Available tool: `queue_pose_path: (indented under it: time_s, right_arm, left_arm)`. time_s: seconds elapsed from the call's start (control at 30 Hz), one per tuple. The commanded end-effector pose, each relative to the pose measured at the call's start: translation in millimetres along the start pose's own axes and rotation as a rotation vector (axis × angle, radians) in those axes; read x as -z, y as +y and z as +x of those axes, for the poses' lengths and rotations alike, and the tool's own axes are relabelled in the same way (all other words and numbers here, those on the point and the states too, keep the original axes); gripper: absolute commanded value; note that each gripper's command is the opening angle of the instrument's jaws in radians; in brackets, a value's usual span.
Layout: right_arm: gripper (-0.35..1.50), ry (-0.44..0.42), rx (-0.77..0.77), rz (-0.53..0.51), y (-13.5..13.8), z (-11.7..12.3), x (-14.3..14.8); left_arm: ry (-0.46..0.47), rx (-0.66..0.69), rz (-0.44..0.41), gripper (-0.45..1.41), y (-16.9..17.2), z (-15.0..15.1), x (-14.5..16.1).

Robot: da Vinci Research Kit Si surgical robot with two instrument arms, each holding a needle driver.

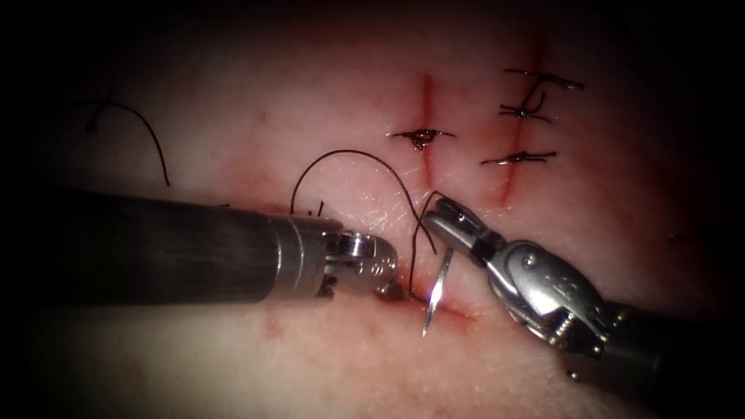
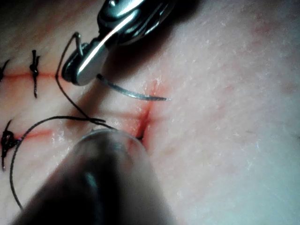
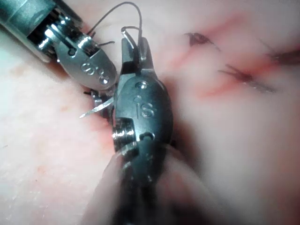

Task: Wound Closure
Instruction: Use the left needle driver to open the wound, then with the right needle driver throw the needle through the bottom of the wound.

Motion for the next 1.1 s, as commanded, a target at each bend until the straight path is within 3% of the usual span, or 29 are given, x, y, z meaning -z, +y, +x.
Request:
queue_pose_path:
  time_s: [0.03, 0.07, 0.33, 0.77, 1.1]
  right_arm:
    - [-0.35, 0.027, 0.038, -0.004, -0.1, -0.4, -0.9]
    - [-0.35, 0.049, 0.060, -0.004, -0.2, -0.5, -0.9]
    - [-0.35, 0.100, 0.167, -0.010, -0.3, -1.4, -1.0]
    - [-0.35, 0.160, 0.359, -0.011, -2.4, -4.7, -1.2]
    - [-0.35, 0.191, 0.460, 0.020, -4.4, -7.9, 0.8]
  left_arm:
    - [0.004, 0.009, -0.011, 0.15, -0.1, 0.2, -0.6]
    - [0.009, 0.016, -0.022, 0.31, 0.2, 0.3, -0.4]
    - [0.030, 0.034, -0.048, 0.47, 1.3, 0.8, 0.4]
    - [0.041, 0.052, -0.061, 0.41, 1.4, 1.0, 1.1]
    - [0.044, 0.050, -0.069, 0.39, 1.8, 1.5, 1.5]
